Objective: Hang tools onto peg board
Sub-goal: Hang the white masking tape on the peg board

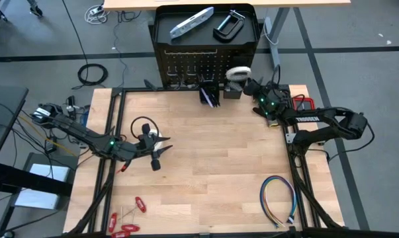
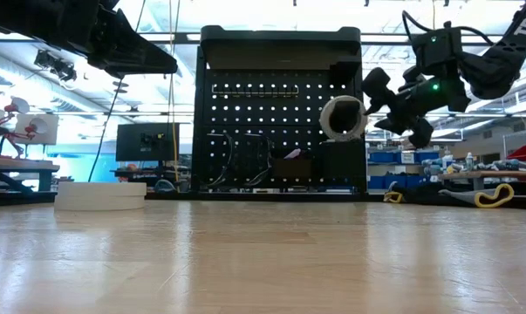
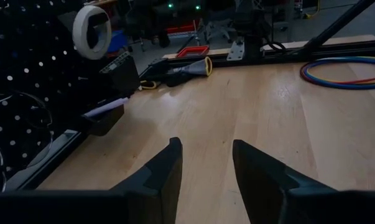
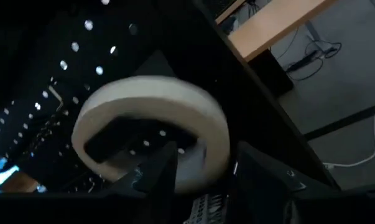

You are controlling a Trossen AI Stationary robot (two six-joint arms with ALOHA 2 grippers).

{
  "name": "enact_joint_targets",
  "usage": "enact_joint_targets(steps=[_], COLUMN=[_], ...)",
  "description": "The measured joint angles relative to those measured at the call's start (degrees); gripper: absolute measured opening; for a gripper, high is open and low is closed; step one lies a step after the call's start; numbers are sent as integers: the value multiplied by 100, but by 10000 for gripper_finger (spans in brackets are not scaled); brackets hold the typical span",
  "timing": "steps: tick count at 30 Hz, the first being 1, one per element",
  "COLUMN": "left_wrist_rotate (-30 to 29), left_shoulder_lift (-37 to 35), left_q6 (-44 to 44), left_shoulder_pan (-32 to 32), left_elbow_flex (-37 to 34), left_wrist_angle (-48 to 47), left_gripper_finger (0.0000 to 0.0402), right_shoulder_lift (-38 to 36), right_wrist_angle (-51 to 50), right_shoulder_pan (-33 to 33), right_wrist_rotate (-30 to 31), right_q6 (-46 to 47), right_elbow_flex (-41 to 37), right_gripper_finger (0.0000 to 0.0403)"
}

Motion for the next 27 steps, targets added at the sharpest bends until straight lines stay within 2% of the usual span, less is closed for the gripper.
enact_joint_targets(steps=[6, 13, 17, 27], left_wrist_rotate=[0, -2, -54, -57], left_shoulder_lift=[0, 0, 0, 0], left_q6=[-2, 0, -2, -4], left_shoulder_pan=[0, 0, 0, 0], left_elbow_flex=[0, 0, 0, 1], left_wrist_angle=[-2, -53, -185, -236], left_gripper_finger=[148, 148, 148, 148], right_shoulder_lift=[0, -2, -2, -2], right_wrist_angle=[358, 1447, 1467, 1517], right_shoulder_pan=[103, 371, 447, 484], right_wrist_rotate=[-58, -414, -441, -452], right_q6=[-664, -1876, -2294, -2645], right_elbow_flex=[0, 2, 2, 2], right_gripper_finger=[202, 196, 195, 193])
